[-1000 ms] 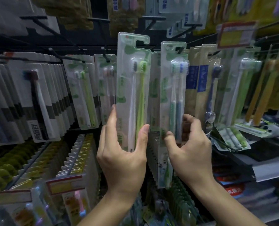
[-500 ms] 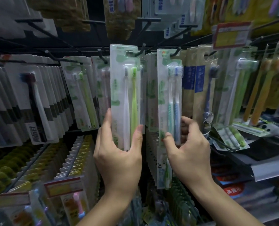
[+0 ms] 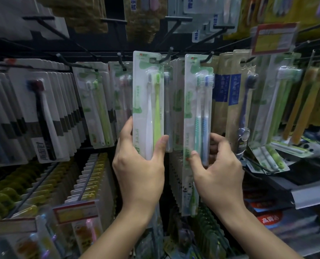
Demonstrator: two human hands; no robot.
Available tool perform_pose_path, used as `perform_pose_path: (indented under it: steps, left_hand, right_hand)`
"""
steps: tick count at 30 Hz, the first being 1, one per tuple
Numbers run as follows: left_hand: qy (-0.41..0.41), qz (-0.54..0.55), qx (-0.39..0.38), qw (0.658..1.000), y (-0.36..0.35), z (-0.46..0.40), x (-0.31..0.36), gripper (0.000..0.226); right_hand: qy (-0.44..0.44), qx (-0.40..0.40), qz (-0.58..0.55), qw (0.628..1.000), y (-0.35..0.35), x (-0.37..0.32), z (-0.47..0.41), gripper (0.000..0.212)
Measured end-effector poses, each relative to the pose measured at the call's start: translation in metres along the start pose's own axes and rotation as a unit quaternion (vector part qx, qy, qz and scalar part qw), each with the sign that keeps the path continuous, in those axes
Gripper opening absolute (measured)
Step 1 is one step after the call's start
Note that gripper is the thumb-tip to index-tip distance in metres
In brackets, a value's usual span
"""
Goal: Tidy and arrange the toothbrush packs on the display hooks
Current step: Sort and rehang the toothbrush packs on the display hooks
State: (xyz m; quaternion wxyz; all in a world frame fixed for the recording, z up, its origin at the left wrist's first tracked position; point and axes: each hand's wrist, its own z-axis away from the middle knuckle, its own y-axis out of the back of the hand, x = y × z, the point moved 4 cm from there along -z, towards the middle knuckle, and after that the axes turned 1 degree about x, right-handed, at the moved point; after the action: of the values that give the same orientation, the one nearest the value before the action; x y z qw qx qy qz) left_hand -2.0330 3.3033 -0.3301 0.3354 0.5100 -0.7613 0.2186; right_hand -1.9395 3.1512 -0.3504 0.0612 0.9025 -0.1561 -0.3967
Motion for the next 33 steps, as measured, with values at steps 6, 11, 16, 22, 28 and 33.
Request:
perform_pose_path:
  steps: [6,11,16,22,28,33]
  left_hand:
    - [-0.02,-0.031,-0.041,0.998,-0.007,-0.004,0.003,0.078]
    - [-0.02,-0.06,-0.08,0.995,-0.014,-0.008,0.001,0.086]
    - [-0.01,-0.069,-0.083,0.994,-0.017,-0.01,-0.001,0.084]
    - [-0.008,-0.129,-0.078,0.989,-0.022,-0.011,-0.005,0.08]
    - [-0.028,-0.159,-0.084,0.983,-0.026,-0.005,-0.009,0.084]
    - [-0.11,-0.153,-0.064,0.98,-0.024,-0.005,0.0,0.08]
  right_hand:
    - [-0.004,-0.006,0.015,1.0,-0.002,0.001,0.0,0.051]
    - [-0.005,-0.009,0.032,0.999,-0.005,0.001,-0.002,0.053]
    - [0.007,-0.023,0.082,0.996,-0.012,-0.001,-0.007,0.057]
    - [0.007,-0.039,0.153,0.987,-0.019,-0.005,-0.012,0.062]
    - [0.005,-0.035,0.161,0.986,-0.026,-0.01,-0.014,0.069]
    - [0.071,0.017,0.122,0.99,-0.026,-0.022,-0.012,0.074]
